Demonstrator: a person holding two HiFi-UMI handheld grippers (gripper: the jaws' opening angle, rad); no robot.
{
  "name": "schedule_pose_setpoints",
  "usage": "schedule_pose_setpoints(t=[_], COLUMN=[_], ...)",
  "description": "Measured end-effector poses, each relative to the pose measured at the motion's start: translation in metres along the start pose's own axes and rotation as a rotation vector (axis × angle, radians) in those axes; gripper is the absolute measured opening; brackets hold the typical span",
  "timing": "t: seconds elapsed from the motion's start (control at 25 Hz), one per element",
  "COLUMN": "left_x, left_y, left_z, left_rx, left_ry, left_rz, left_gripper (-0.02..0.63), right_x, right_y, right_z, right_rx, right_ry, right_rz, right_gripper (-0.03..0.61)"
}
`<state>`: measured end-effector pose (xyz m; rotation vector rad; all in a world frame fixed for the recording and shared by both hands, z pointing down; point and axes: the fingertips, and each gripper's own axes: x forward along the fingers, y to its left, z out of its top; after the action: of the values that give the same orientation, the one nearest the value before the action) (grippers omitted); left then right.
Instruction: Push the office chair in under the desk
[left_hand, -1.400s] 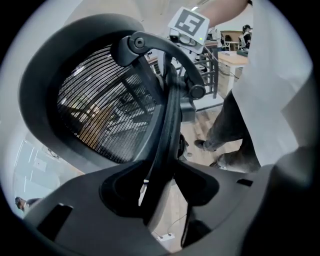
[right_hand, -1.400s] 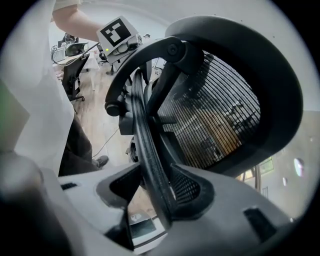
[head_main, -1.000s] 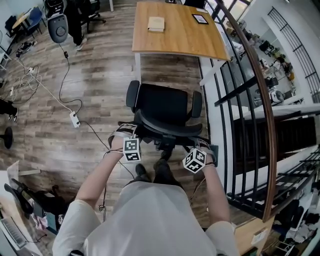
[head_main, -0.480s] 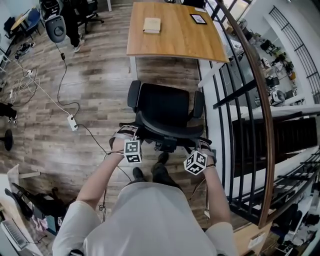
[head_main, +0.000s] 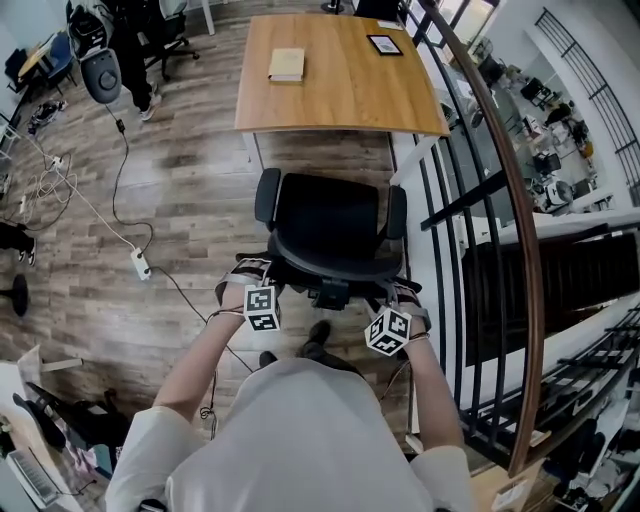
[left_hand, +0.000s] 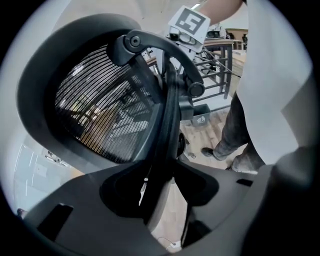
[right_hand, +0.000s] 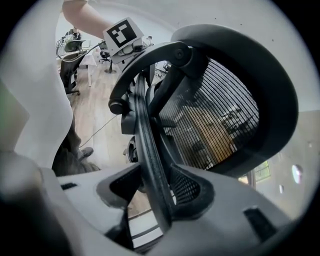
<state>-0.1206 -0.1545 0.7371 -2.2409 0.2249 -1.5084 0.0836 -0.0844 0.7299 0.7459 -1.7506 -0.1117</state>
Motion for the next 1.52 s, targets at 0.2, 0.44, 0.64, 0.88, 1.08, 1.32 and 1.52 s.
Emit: schedule_pose_setpoints(t=[0.2, 0.44, 0.64, 0.88, 1.08, 1.32, 1.52], left_x=[0.027, 0.051, 0.070, 0.090, 0.109, 0.129, 0.146], left_y=[0.031, 0.072, 0.101, 0.140, 0.171, 0.223, 0.257], left_z=[0.021, 0.039, 0.046, 0.057, 0.068, 0.072, 0.066], left_rx=[-0.015, -0.032, -0.043, -0.040, -0.033, -0.012, -0.011], left_ry=[0.015, 0.036, 0.040, 0.040, 0.029, 0.018, 0.016], left_rz=[0.003, 0.009, -0.005, 0.007, 0.001, 0.020, -0.018], left_gripper=[0.184, 0.184, 0.187, 0.186, 0.184, 0.179, 0.175], right_x=[0.016, 0.031, 0.046, 0.062, 0.078, 0.100, 0.119], right_y=[-0.041, -0.090, -0.121, -0.167, -0.205, -0.252, -0.289], right_z=[-0.021, -0.035, -0.041, -0.049, -0.056, -0.054, -0.045], right_rx=[-0.016, -0.027, -0.032, -0.025, -0.017, -0.003, 0.006], right_ry=[-0.018, -0.019, -0.018, -0.012, -0.002, 0.016, 0.026], right_rz=[-0.016, -0.025, -0.026, -0.031, -0.029, -0.032, -0.028], right_gripper=[0.187, 0.189, 0.190, 0.192, 0.192, 0.197, 0.199])
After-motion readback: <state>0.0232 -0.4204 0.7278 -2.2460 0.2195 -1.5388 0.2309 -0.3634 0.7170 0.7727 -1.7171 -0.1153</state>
